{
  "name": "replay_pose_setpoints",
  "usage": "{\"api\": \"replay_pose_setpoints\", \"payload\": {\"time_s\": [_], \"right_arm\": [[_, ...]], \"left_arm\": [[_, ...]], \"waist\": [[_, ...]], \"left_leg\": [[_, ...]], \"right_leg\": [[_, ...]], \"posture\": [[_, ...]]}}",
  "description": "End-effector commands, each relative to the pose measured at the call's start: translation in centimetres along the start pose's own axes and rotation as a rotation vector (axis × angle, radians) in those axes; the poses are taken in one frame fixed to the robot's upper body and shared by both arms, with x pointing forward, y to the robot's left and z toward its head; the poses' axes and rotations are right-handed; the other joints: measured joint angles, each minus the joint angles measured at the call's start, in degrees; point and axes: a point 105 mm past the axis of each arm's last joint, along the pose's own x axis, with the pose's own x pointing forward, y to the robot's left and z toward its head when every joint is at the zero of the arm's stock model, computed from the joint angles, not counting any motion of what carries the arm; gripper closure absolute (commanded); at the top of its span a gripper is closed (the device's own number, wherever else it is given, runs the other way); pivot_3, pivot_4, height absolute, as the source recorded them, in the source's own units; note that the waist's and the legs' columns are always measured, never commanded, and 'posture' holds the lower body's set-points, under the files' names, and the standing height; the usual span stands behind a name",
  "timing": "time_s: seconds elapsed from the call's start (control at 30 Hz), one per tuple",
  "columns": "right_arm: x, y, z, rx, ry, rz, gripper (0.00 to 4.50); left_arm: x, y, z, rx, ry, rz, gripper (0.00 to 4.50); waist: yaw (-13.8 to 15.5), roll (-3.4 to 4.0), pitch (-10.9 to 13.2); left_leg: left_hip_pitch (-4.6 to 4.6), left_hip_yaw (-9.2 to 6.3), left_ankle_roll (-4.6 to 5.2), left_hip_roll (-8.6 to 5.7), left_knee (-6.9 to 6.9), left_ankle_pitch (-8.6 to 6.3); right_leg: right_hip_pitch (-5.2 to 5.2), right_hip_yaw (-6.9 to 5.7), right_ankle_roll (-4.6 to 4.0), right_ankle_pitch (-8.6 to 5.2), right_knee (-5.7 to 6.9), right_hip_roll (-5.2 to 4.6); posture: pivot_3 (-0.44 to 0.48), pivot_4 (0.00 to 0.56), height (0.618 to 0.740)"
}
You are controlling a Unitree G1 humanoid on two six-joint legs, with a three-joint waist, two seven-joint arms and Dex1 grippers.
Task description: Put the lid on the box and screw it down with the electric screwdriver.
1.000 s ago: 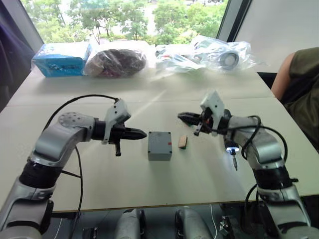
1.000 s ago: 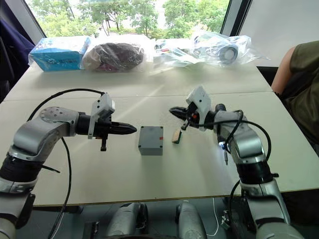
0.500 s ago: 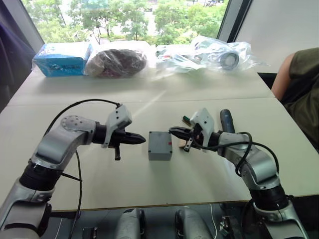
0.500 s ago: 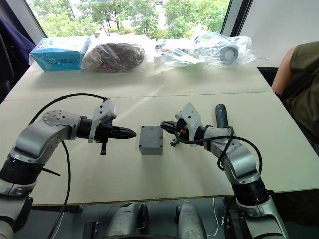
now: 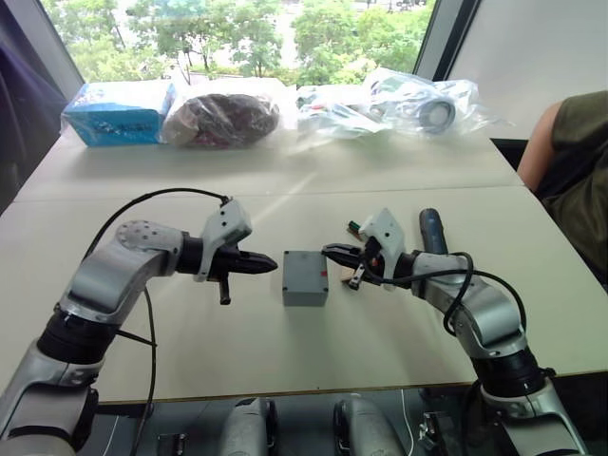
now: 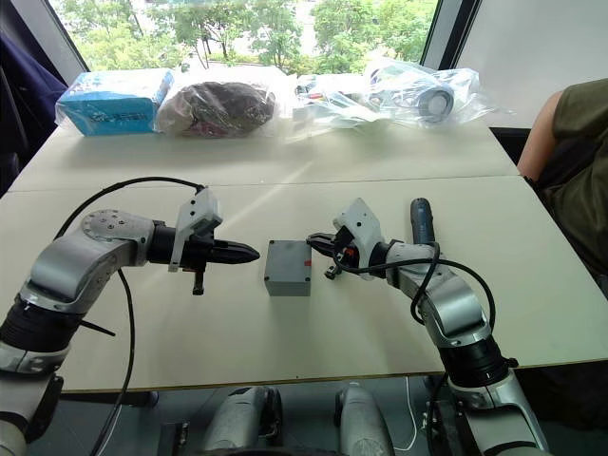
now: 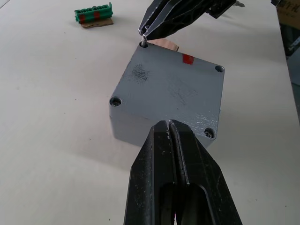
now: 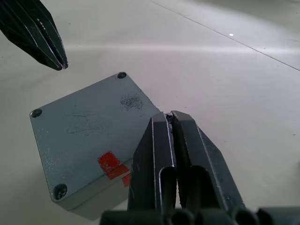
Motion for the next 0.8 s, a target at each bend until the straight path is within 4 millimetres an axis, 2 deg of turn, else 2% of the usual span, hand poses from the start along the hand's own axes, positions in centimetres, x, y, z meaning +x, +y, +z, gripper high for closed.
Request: {"api": "replay_pose_setpoints", "payload": {"time_s": [0.03,0.07,0.17,0.47,0.5,0.6,0.67,0.8], "right_arm": [[0.0,-0.1,0.6,-0.043,-0.007,0.001,4.45],[0.0,-0.1,0.5,-0.042,-0.005,0.003,4.45],[0.1,-0.2,0.6,-0.042,-0.006,0.001,3.69],[-0.9,-1.0,1.6,-0.061,-0.013,-0.034,0.29],[-1.6,-1.4,2.2,-0.056,-0.021,-0.05,0.14],[-3.3,-2.4,3.5,-0.008,-0.03,-0.096,0.14],[-4.7,-3.8,4.3,0.044,-0.015,-0.165,0.14],[-9.0,-6.4,5.1,0.158,0.124,-0.284,0.14]], "left_arm": [[-0.1,0.0,1.0,0.044,-0.031,0.003,4.5],[-0.1,-0.1,1.1,0.045,-0.033,0.002,4.5],[-0.1,0.0,1.2,0.049,-0.035,0.002,4.5],[0.1,-0.1,1.9,0.056,-0.06,-0.007,4.5],[0.2,-0.1,2.2,0.061,-0.072,-0.011,4.5],[0.5,-0.4,3.4,0.085,-0.102,-0.034,4.5],[0.8,-0.7,4.1,0.11,-0.113,-0.06,4.5],[1.5,-1.9,5.8,0.173,-0.154,-0.121,4.5]], "waist": [[0.03,0.0,0.0],[0.03,0.0,0.0],[0.0,0.0,0.0],[0.08,0.0,0.0],[0.08,0.0,0.0],[0.27,0.0,0.0],[0.22,0.0,0.0],[0.32,0.0,0.0]], "left_leg": [[0.0,0.0,0.0,0.0,0.0,0.0],[0.0,0.0,0.0,0.0,0.0,0.0],[0.0,0.0,0.0,0.0,0.0,0.0],[0.0,0.0,0.0,0.0,0.0,0.0],[0.0,0.01,0.0,0.0,0.0,0.0],[-0.02,-0.01,0.0,0.0,0.01,0.0],[-0.02,0.01,0.0,-0.01,0.02,0.0],[-0.01,0.0,0.0,0.0,0.02,0.0]], "right_leg": [[0.0,0.0,0.0,0.0,0.0,0.0],[0.0,0.0,0.0,0.0,0.0,0.0],[0.0,0.0,0.0,0.0,0.0,0.0],[0.0,0.0,0.0,0.0,0.0,0.0],[0.0,0.0,0.0,0.0,0.0,0.0],[0.0,0.0,0.0,0.0,0.01,0.0],[0.0,0.01,0.01,0.01,0.01,-0.01],[0.0,0.0,0.0,0.0,0.01,-0.01]], "posture": [[0.0,0.15,0.74],[0.0,0.15,0.74],[0.0,0.15,0.74],[0.0,0.15,0.74],[0.0,0.15,0.74],[0.0,0.15,0.74],[0.0,0.15,0.74],[0.0,0.15,0.74]]}}
